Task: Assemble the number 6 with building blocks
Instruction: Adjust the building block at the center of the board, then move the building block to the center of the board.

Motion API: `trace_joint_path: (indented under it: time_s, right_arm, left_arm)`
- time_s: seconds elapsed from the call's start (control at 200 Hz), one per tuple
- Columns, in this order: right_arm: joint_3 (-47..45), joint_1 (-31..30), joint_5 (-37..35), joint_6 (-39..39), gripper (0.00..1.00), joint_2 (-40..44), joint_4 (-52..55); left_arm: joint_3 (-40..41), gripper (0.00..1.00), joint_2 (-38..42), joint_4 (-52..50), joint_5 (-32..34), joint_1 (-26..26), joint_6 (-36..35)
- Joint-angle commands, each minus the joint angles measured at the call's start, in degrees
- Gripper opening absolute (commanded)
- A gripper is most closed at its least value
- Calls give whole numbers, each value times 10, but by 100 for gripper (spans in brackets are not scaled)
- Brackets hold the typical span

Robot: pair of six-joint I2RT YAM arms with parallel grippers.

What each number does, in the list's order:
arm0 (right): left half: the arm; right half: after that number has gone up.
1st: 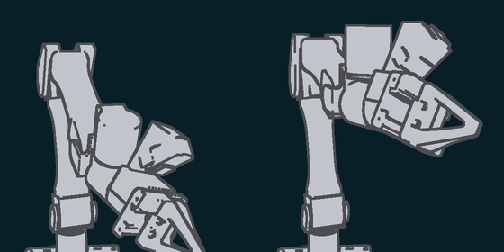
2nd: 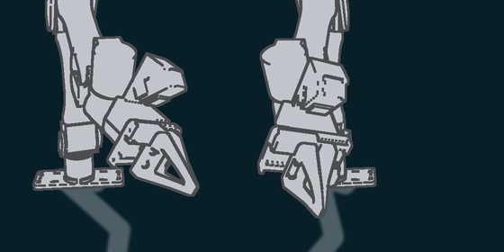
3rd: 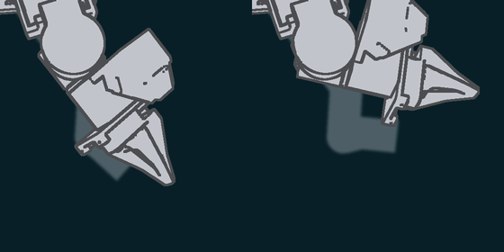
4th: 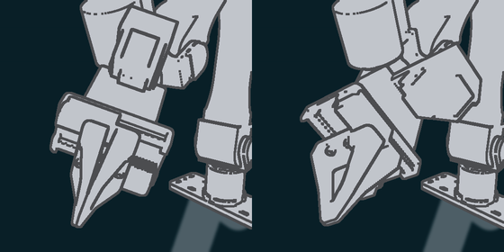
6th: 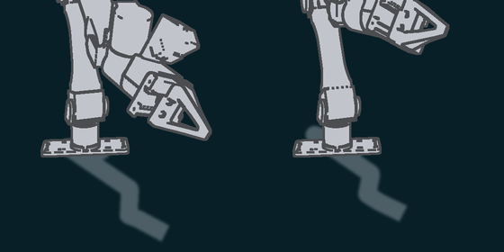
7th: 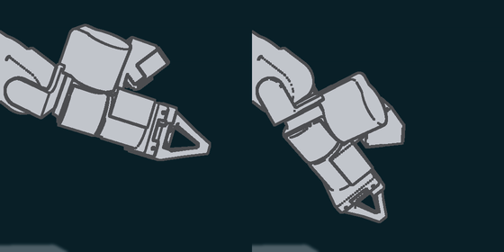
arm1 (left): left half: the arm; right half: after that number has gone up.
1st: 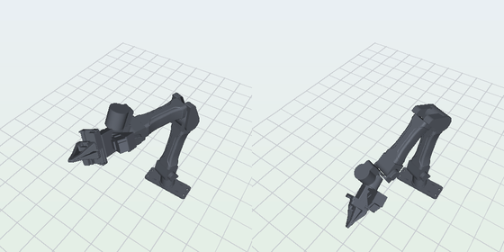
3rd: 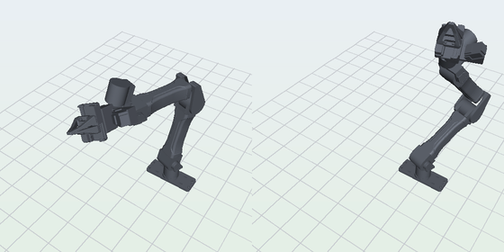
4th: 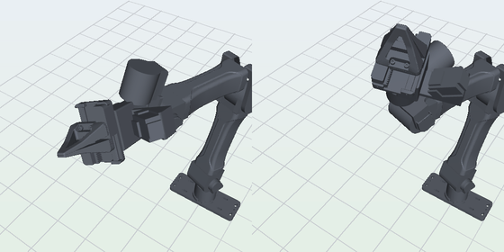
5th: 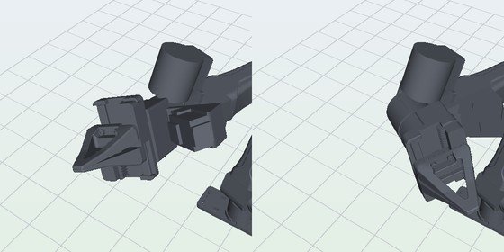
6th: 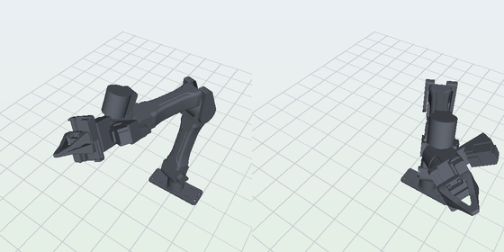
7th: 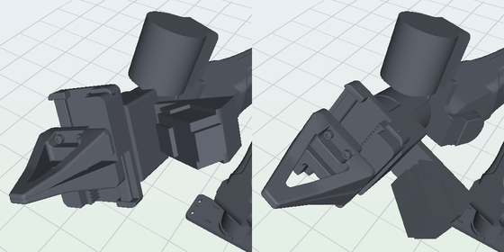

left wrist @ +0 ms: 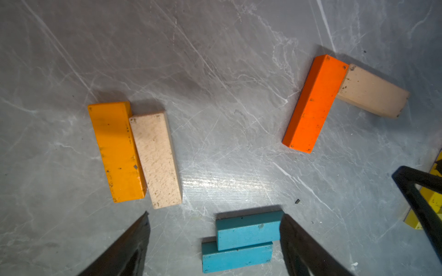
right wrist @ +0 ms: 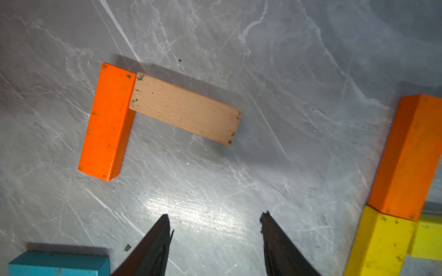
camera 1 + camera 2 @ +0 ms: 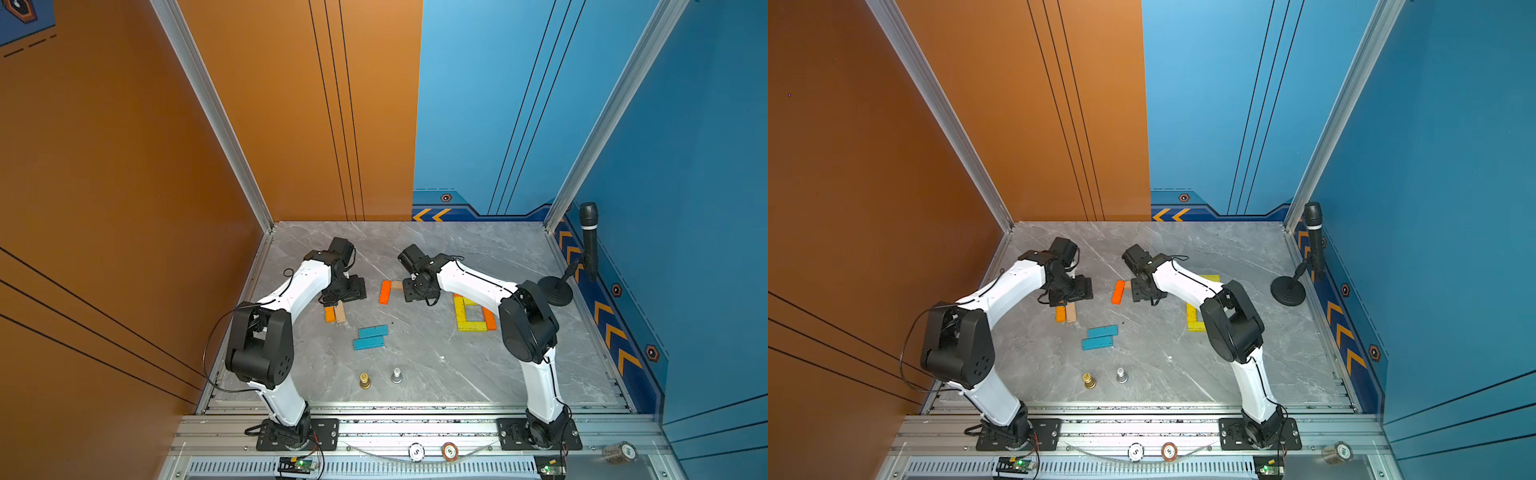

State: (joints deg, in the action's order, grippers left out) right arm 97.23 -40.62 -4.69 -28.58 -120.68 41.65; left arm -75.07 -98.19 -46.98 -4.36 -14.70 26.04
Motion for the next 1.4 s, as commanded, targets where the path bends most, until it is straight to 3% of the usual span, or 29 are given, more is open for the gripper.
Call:
trace_joint_path:
  time_s: [0.0,0.676,0.846,1.162,1.392]
  right_arm:
    - [19,-13,-2,1,61,-5,15]
    - [-1,21,-12,37,59,-12,8]
    - [-12,8,24,1,58,-4,4]
    - [-17,-92,21,-28,59,6,5]
    - [-65,-128,24,-36,59,46,-34]
  left_arm:
    - [1,85,-9,6,-5,-3,-17]
    - [-36,80,-63,7,7,-16,2]
    - [8,79,-18,7,3,-11,15]
    - [106,78,99,7,-44,34,37]
    - [156,78,139,11,-39,14,45]
